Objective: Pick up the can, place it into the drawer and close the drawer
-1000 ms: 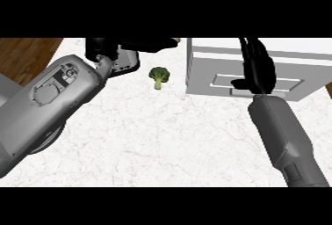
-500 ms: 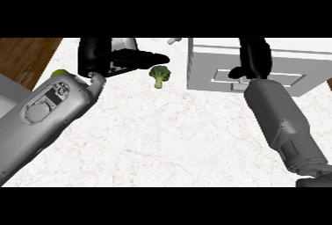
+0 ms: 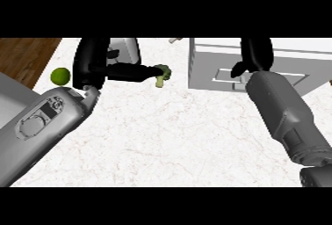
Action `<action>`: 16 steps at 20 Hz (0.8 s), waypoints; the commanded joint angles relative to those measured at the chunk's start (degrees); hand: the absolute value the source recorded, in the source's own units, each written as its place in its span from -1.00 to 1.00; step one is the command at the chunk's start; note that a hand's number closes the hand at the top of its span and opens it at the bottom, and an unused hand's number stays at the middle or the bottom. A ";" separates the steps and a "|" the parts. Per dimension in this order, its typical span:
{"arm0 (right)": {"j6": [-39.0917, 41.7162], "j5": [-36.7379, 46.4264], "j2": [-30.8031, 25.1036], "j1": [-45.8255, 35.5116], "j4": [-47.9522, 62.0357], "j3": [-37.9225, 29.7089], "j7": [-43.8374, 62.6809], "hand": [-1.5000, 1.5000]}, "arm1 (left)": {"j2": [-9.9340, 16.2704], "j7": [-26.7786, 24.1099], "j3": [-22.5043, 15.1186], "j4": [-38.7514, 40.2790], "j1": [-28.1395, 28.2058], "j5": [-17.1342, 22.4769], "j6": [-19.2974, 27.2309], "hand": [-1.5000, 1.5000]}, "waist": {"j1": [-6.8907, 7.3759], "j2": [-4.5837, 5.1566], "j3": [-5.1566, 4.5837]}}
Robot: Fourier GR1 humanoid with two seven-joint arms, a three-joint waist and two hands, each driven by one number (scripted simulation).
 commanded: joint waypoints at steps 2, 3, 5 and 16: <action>1.15 -5.14 1.83 -5.98 -0.15 -4.37 -2.02 -1.00 | 0.66 0.82 -0.19 -2.59 2.07 -0.50 0.20 -1.00 | 1.71 0.27 0.25; 0.02 -6.85 2.97 -4.23 -0.65 -5.42 -5.71 -1.00 | 1.36 -0.42 1.20 -2.60 2.13 0.02 -1.07 -1.00 | 1.19 0.39 0.26; 1.56 -10.68 3.64 -4.32 -1.58 -8.33 -9.47 -1.00 | 2.15 -0.41 1.46 -3.55 2.81 -0.22 -0.79 -1.00 | 1.25 0.19 0.33; 9.00 -25.87 7.98 -7.01 -3.52 -20.70 -18.93 -1.00 | 2.25 -2.14 1.88 -4.62 8.19 -1.07 -0.92 -1.00 | -0.62 -0.34 0.21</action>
